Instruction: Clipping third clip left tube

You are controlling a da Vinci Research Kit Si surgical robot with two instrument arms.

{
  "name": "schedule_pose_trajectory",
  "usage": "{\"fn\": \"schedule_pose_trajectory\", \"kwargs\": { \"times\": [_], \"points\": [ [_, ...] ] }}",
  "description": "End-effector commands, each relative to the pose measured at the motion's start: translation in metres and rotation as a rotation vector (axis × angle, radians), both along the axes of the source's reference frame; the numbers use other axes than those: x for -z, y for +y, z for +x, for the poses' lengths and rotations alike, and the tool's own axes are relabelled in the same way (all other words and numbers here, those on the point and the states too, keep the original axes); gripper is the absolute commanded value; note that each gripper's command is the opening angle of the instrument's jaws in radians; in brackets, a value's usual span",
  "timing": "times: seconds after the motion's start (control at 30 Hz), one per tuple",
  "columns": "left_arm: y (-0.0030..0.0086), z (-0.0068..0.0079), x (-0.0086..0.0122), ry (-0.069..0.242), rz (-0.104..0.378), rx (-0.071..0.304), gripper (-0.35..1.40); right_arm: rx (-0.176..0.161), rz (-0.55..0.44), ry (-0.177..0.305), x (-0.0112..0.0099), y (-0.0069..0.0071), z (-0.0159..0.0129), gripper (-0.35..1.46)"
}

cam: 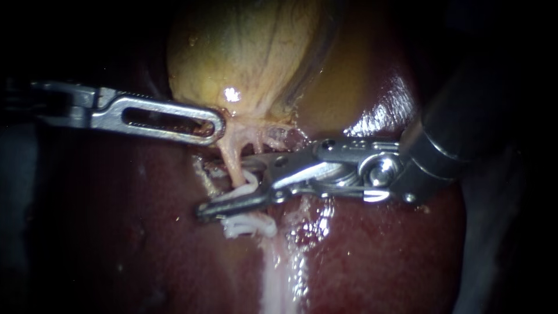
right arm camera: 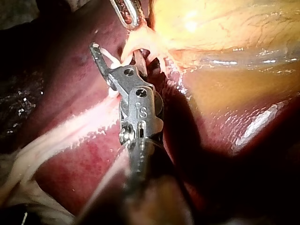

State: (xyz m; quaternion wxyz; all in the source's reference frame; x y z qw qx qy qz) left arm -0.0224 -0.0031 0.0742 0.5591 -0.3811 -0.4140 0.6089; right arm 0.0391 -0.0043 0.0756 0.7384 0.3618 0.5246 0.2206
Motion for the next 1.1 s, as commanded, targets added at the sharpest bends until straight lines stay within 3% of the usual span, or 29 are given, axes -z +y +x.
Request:
{"fn": "schedule_pose_trajectory", "kwargs": {
  "times": [0.03, 0.27, 0.63, 0.73, 0.8, 0.97, 1.1],
  "points": [
    [0.0, 0.0, 0.0, 0.0, 0.0, 0.0, -0.35, -0.003, 0.0, 0.002, 0.0001, 0.0002, 0.0, 0.46],
    [0.0, 0.0, 0.0, 0.0, 0.0, 0.0, -0.35, -0.007, 0.006, 0.008, 0.0003, 0.001, -0.0001, 0.45],
    [-0.0001, -0.0001, -0.0001, 0.0, 0.0, 0.001, -0.35, -0.014, 0.034, 0.0, 0.0003, 0.0011, 0.0, 0.41],
    [-0.0001, -0.0001, -0.0001, 0.0, 0.0, 0.001, -0.35, -0.019, 0.067, -0.008, 0.0004, 0.001, -0.0003, 0.26],
    [-0.0001, -0.0001, -0.0001, 0.0, 0.0, 0.0, -0.35, -0.022, 0.089, -0.013, 0.0005, 0.0008, -0.0006, 0.01],
    [-0.0001, -0.0002, -0.0001, 0.001, 0.0, 0.001, -0.35, -0.02, 0.102, -0.013, 0.0005, 0.0008, -0.0007, -0.31],
    [-0.0001, -0.0002, -0.0001, 0.001, -0.001, 0.001, -0.35, -0.024, 0.131, -0.016, 0.0005, 0.0009, -0.0009, -0.35]
  ]
}}
